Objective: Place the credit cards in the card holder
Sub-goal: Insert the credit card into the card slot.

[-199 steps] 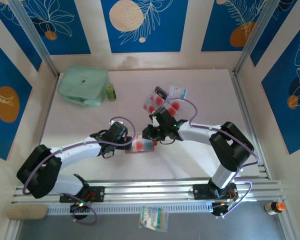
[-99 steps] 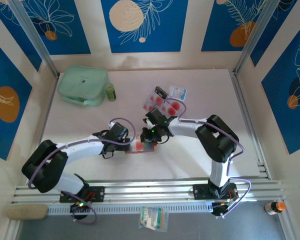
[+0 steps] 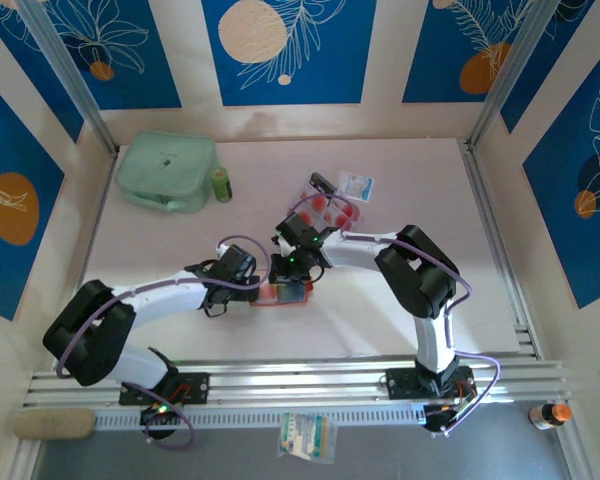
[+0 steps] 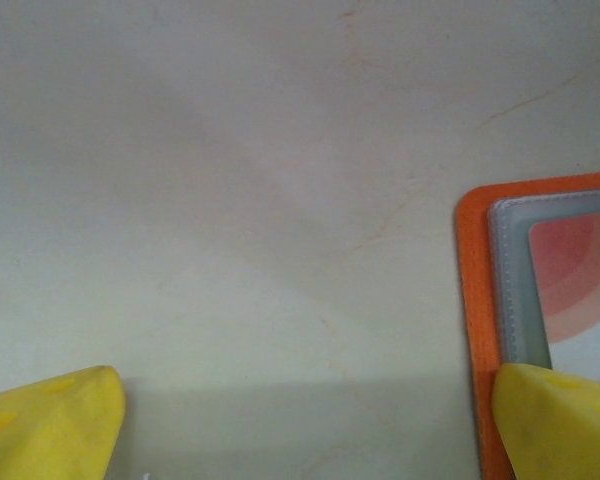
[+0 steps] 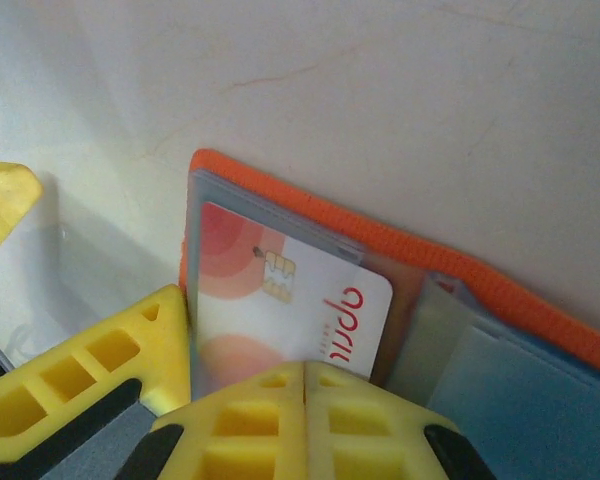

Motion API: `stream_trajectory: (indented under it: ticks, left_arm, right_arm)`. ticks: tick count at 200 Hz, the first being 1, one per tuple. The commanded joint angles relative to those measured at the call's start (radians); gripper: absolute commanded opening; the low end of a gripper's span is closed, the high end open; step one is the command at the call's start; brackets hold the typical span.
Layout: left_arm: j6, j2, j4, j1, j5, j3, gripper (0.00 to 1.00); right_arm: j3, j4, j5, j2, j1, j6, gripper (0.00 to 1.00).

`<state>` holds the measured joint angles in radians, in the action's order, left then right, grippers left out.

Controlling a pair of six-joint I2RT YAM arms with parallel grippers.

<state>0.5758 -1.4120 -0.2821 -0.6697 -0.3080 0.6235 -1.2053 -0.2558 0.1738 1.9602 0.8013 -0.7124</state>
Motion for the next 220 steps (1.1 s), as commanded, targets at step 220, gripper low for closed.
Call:
stream_trajectory:
  ticks: [220]
  left_arm:
    - [0.083,-0.051,-0.125,0.024,-0.029,0.039,0.96]
  right_arm:
    - [0.024,-0.12,-0.076,-0.027,0.062,0.016,0.0]
